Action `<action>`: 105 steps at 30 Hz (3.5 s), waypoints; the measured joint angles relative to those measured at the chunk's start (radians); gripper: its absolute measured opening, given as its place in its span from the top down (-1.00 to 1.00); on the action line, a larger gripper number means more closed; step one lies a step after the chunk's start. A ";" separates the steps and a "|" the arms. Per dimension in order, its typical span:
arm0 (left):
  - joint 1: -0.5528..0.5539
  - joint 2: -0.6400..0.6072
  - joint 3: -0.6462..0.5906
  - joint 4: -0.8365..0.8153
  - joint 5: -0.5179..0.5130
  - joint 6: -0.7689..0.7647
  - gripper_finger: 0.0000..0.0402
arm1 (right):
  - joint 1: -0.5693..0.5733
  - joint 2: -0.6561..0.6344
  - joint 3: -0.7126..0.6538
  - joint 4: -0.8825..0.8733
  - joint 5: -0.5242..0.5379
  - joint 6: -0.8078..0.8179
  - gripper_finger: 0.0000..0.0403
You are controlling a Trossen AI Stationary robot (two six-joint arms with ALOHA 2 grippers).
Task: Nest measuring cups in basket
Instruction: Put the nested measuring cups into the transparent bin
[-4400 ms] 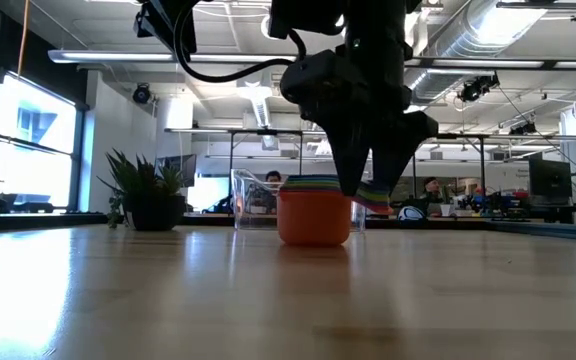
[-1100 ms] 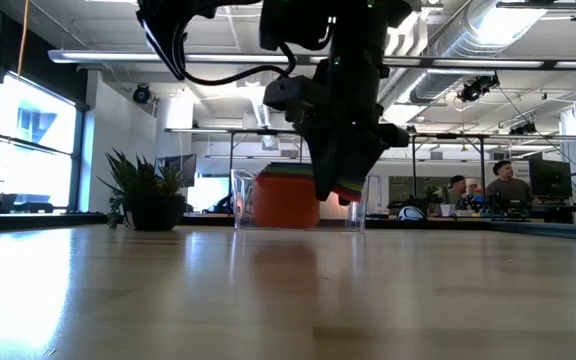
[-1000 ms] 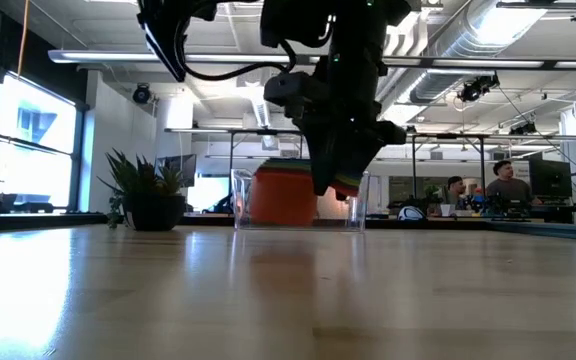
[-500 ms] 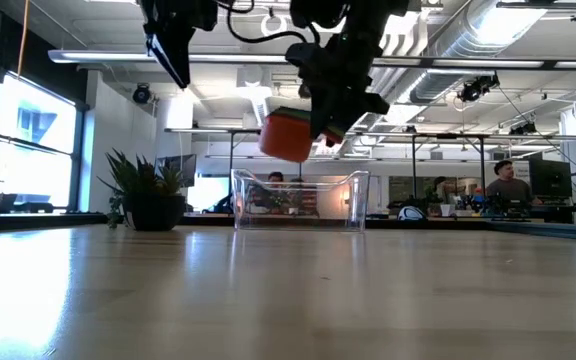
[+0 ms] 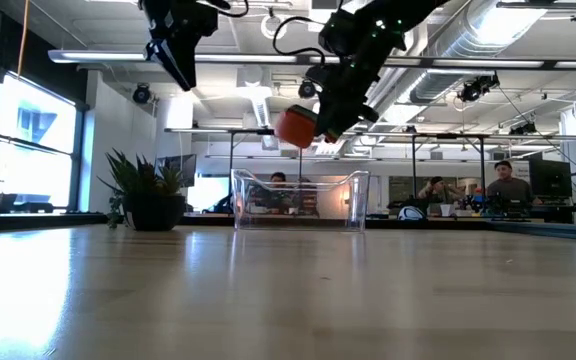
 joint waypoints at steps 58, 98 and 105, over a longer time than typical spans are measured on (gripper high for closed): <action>0.086 0.000 0.000 0.000 0.000 -0.041 0.44 | -0.035 0.432 0.300 -0.300 -0.025 -0.366 0.39; 0.086 0.000 0.000 0.000 0.000 -0.042 0.44 | -0.041 0.429 0.353 -0.367 0.024 -0.338 0.16; 0.086 0.000 0.000 0.000 0.036 -0.053 0.44 | -0.041 0.427 0.445 -0.437 -0.007 -0.338 0.16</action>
